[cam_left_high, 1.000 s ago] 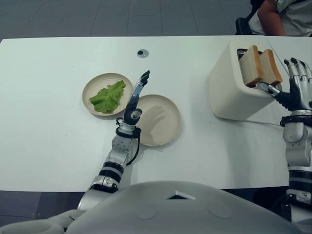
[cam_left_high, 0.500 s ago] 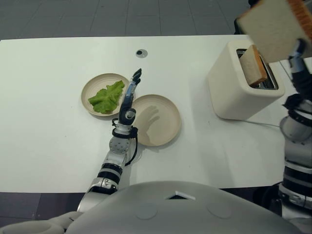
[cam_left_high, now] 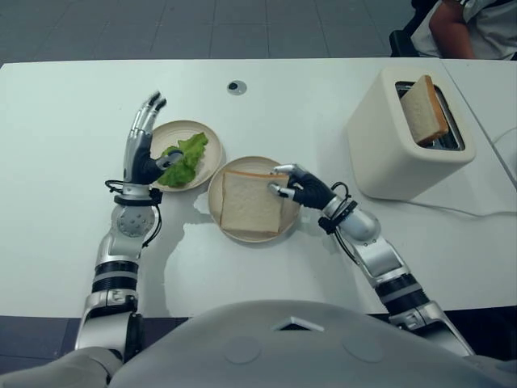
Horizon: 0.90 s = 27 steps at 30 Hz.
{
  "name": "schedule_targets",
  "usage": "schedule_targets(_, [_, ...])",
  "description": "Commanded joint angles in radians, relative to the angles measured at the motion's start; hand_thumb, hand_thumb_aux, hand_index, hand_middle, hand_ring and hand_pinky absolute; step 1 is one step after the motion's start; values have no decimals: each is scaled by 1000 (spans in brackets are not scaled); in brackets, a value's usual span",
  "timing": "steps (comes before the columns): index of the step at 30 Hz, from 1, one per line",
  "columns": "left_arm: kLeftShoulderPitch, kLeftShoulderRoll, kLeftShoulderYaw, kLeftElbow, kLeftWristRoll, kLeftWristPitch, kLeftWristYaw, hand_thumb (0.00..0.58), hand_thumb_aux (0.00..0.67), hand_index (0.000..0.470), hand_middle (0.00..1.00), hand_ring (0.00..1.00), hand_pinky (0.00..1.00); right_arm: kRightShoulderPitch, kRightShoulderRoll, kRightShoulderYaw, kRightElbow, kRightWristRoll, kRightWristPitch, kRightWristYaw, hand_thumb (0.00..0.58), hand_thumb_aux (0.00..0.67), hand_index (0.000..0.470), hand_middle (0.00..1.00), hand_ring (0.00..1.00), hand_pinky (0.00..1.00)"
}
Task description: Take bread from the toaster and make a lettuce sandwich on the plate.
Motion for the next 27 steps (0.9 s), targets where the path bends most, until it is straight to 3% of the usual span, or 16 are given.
schedule_targets(1, [-62,102,-118,126,177,141,68,0,0,0,0,0,0,18,-31,2,-56,-136,-32,-31,556,533,374,1000,1000,1000])
schedule_targets(2, [-79,120,-146,157,206,172,84,0,0,0,0,0,0,18,-39,-3,-77,-176,-37,-42,227,147,103,988,988,988])
schedule_targets(3, [-100,137,-176,193,226,196,87,0,0,0,0,0,0,19,-44,-11,-102,-208,-37,-54,0,0,0,773,773,773])
schedule_targets(4, [-123,151,-205,231,243,216,92,0,0,0,0,0,0,15,-52,-20,-128,-259,-44,-74,0,0,0,443,443,443])
schedule_targets(5, [-147,166,-235,269,260,233,102,0,0,0,0,0,0,10,-64,-29,-156,-319,-53,-99,0,0,0,322,322,322])
schedule_targets(9, [-193,203,-314,342,267,260,124,0,0,0,0,0,0,-2,-107,-75,-214,-478,-54,-166,0,0,0,333,333,333])
schedule_targets(10, [-201,207,-331,357,261,263,127,360,257,181,0,0,0,-3,-119,-88,-216,-507,-50,-179,0,0,0,337,337,337])
schedule_targets(11, [-204,210,-344,366,255,265,132,485,399,280,0,0,0,-6,-131,-96,-213,-529,-48,-185,0,0,0,337,337,337])
schedule_targets(12, [-206,211,-355,370,247,264,137,571,586,411,0,0,0,-9,-138,-100,-205,-544,-47,-190,0,0,0,333,333,333])
schedule_targets(13, [-206,211,-365,372,238,259,141,580,670,470,0,0,0,-13,-143,-100,-187,-556,-48,-195,0,0,0,337,337,337])
schedule_targets(23, [-169,228,-405,289,138,177,215,580,670,470,0,0,0,-28,-129,-97,-165,-564,-66,-222,0,0,0,345,345,345])
schedule_targets(27, [-74,181,-381,66,-52,27,142,580,670,470,0,0,0,-34,-135,-137,-177,-529,-64,-234,0,0,0,345,345,345])
